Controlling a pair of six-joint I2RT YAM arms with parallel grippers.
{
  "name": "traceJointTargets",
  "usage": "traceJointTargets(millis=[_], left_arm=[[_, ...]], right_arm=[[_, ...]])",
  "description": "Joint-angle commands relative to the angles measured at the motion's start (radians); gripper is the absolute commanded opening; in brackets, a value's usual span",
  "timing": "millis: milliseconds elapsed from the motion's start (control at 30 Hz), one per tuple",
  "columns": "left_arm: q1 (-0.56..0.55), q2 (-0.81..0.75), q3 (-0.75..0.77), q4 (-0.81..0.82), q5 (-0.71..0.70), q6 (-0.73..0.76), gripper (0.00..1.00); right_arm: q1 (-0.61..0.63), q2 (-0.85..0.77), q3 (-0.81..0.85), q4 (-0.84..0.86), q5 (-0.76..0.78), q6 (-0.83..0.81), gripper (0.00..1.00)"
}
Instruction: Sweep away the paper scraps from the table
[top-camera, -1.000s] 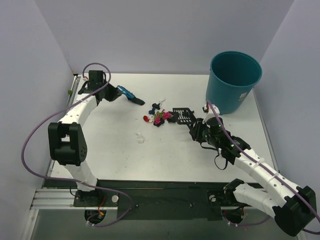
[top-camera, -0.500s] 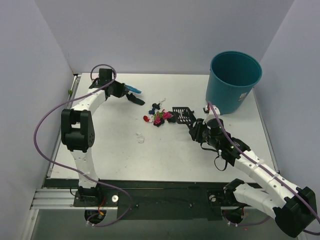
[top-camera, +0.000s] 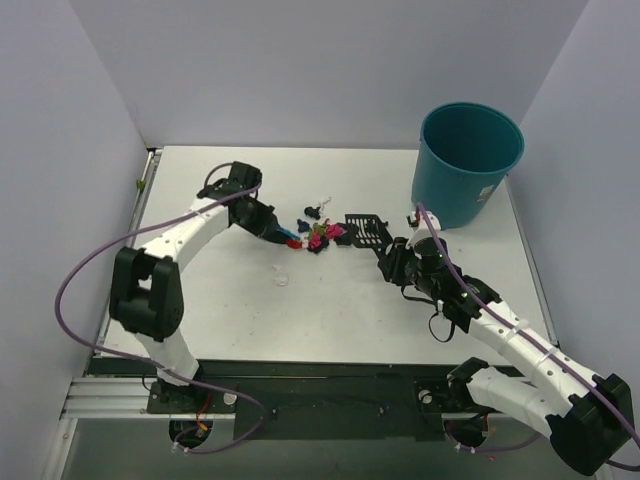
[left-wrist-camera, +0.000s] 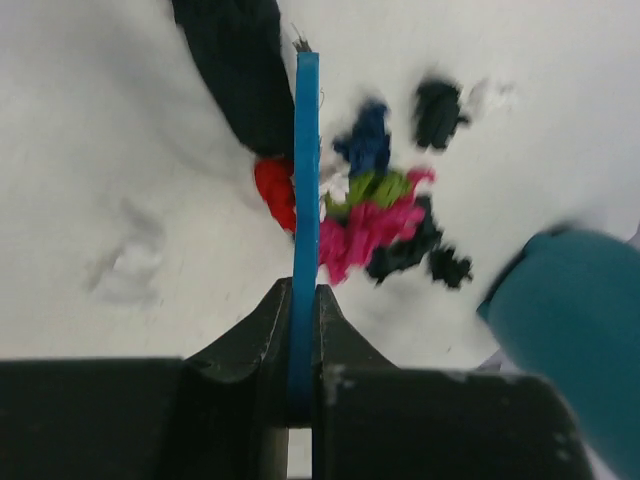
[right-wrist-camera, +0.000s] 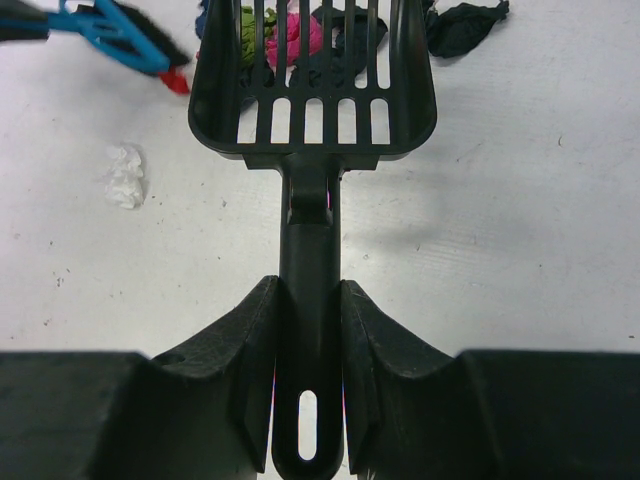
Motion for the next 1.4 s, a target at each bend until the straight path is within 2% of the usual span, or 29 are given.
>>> traceJointTargets(millis=[0, 100, 233, 367, 433, 500, 567, 600, 700, 767, 867, 967, 1067, 1167, 1367], left_arm=[[-0.098, -0.279, -0.16, -0.001, -0.139, -0.087, 0.0], [-0.106, -0.371, -0.163, 0.045, -0.181, -0.039, 0.0], [-0.025, -0.381, -0.042, 0.046, -0.176, 0.172, 0.0], [0.04, -0.292, 0.148, -0.092, -0.214, 0.405, 0.0], [0.052, -0.249, 0.206, -0.103, -0.186, 0.548, 0.0], [0.051, -0.197, 0.269, -0.131, -0.149, 0.77, 0.0], [0.037, -0.076, 0.376, -0.232, -0.132, 0.919, 0.0], [0.031, -0.036, 0.424, -0.357, -0.157, 0.939, 0.0], [-0.015, 0.175, 0.677, -0.58, -0.324, 1.016, 0.0], [-0.056, 0.263, 0.763, -0.68, -0.409, 1.057, 0.0], [-0.109, 0.323, 0.791, -0.696, -0.423, 1.15, 0.0], [-0.13, 0.38, 0.826, -0.706, -0.402, 1.235, 0.0], [-0.152, 0.423, 0.869, -0.746, -0.473, 1.291, 0.0], [-0.169, 0.432, 0.825, -0.737, -0.489, 1.381, 0.0], [-0.187, 0.422, 0.763, -0.729, -0.394, 1.453, 0.0]], right_arm=[[0.007, -0.012, -0.002, 0.046, 0.014, -0.001, 0.0], [0.007, -0.006, -0.002, 0.049, 0.017, -0.001, 0.0], [0.007, 0.011, 0.001, 0.049, 0.009, -0.001, 0.0], [0.007, 0.034, 0.009, 0.047, 0.002, -0.004, 0.0], [0.007, 0.048, 0.013, 0.047, -0.003, -0.004, 0.0], [0.008, 0.063, 0.021, 0.049, -0.038, -0.007, 0.0], [0.008, 0.087, 0.032, 0.046, -0.069, -0.007, 0.0], [0.014, 0.1, 0.036, 0.034, -0.076, -0.009, 0.0], [0.036, 0.134, 0.078, -0.032, -0.069, -0.019, 0.0], [0.06, 0.146, 0.11, -0.092, -0.058, -0.028, 0.0], [0.108, 0.154, 0.145, -0.224, -0.053, -0.038, 0.0], [0.197, 0.152, 0.19, -0.351, 0.046, -0.058, 0.0], [0.241, 0.193, 0.236, -0.51, 0.097, -0.065, 0.0], [0.309, 0.227, 0.256, -0.566, 0.091, -0.079, 0.0], [0.456, 0.324, 0.299, -0.571, 0.146, -0.136, 0.0]])
